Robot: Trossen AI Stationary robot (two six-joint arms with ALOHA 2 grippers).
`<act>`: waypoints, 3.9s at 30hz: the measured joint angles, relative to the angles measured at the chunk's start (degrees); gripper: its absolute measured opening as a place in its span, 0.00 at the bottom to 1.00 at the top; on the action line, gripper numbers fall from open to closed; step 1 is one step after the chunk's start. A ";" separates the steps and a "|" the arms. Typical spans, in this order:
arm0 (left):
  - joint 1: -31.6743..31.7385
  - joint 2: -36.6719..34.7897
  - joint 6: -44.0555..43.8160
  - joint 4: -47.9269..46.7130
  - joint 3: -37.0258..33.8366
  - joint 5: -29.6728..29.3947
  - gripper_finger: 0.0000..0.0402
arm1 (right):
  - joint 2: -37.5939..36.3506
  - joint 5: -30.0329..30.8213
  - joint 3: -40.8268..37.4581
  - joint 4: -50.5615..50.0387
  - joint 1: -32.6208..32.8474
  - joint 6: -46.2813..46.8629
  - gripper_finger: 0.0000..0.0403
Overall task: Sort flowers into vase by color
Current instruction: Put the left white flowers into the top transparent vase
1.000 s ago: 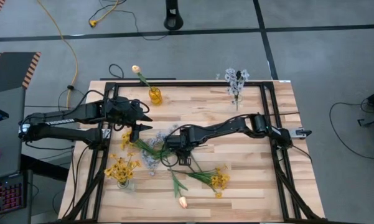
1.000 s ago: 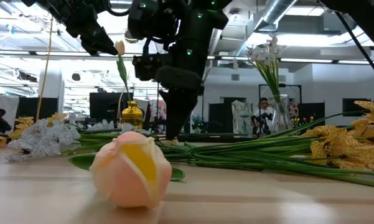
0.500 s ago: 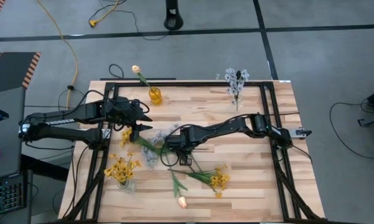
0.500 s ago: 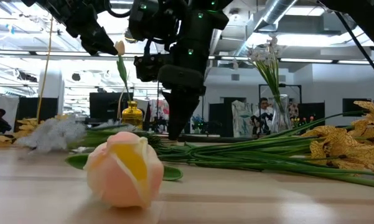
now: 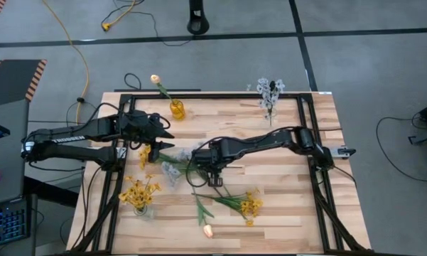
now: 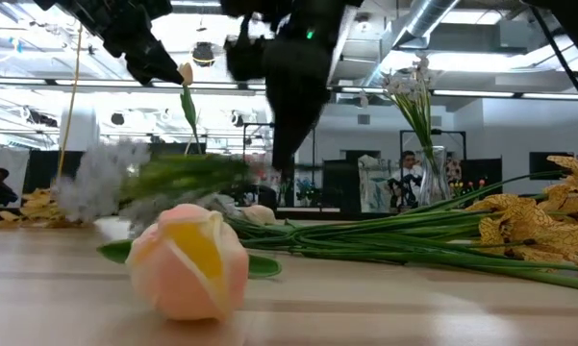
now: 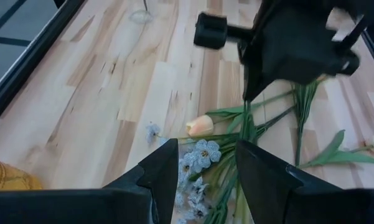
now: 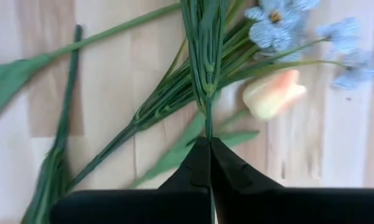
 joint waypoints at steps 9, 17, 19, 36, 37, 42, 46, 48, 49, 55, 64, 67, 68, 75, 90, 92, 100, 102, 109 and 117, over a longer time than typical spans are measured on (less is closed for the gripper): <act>0.01 0.00 0.02 1.58 0.02 -0.02 0.36 | -8.79 -0.04 0.03 -7.68 0.00 -0.02 0.06; 0.01 0.00 0.02 1.60 0.02 -0.04 0.36 | -17.58 0.22 0.04 -9.94 -0.04 -0.07 0.06; 0.01 0.00 0.02 1.60 0.02 -0.08 0.36 | -19.51 1.43 0.07 -10.27 0.00 -0.13 0.06; 0.00 0.00 0.02 1.60 0.02 -0.26 0.36 | -27.88 12.24 0.04 -19.70 -0.02 0.01 0.06; 0.01 0.00 0.02 1.60 0.02 -0.26 0.36 | -28.51 12.73 0.04 -19.64 -0.02 -0.05 0.06; 0.01 0.00 0.01 1.60 0.02 -0.28 0.36 | -32.57 15.68 -1.22 -18.91 -0.03 0.18 0.06; 0.01 0.00 0.02 1.60 0.02 -0.28 0.36 | -37.85 18.62 -5.59 -15.04 0.63 1.51 0.06; 0.00 0.00 0.00 1.60 0.02 -0.28 0.36 | -40.70 20.11 -8.99 -11.72 1.32 1.59 0.06; -0.01 0.00 0.00 1.60 0.02 -0.28 0.36 | -42.34 21.02 -11.01 -9.89 1.87 1.59 0.06; 0.01 0.00 0.02 1.60 0.02 -0.30 0.36 | -52.93 31.19 -24.05 2.87 5.47 1.53 0.06; 0.01 0.00 0.00 1.60 0.02 -0.28 0.36 | -66.02 49.31 -42.03 20.09 8.61 -0.30 0.06; 0.01 0.00 0.00 1.62 0.02 -0.28 0.36 | -69.11 54.20 -46.65 26.15 8.60 -3.22 0.06; -0.01 0.00 0.00 1.60 0.02 -0.28 0.36 | -70.05 55.35 -48.09 28.75 8.59 -4.37 0.06; -0.01 0.00 0.00 1.89 0.02 -0.38 0.36 | -76.25 60.74 -57.42 42.11 8.55 -11.68 0.06; -0.01 0.00 -0.26 1.86 0.02 -3.26 0.36 | -84.65 56.02 -79.08 86.74 0.07 -31.32 0.06; 0.00 0.00 -0.31 1.86 0.02 -3.26 0.36 | -84.64 53.52 -81.94 93.14 -1.98 -33.08 0.06; -0.01 0.00 -1.05 1.84 0.02 -3.26 0.36 | -84.65 44.75 -90.30 110.50 -8.29 -38.50 0.06; 0.00 0.00 -1.54 1.84 0.02 -3.25 0.36 | -84.65 44.40 -91.47 111.87 -9.36 -38.58 0.06; -0.01 0.00 -2.32 1.84 0.02 -3.28 0.36 | -84.22 38.69 -97.52 115.57 -14.51 -32.35 0.06; -0.01 0.00 -2.37 2.00 0.02 -3.28 0.36 | -83.91 35.67 -104.17 123.59 -18.21 -30.04 0.06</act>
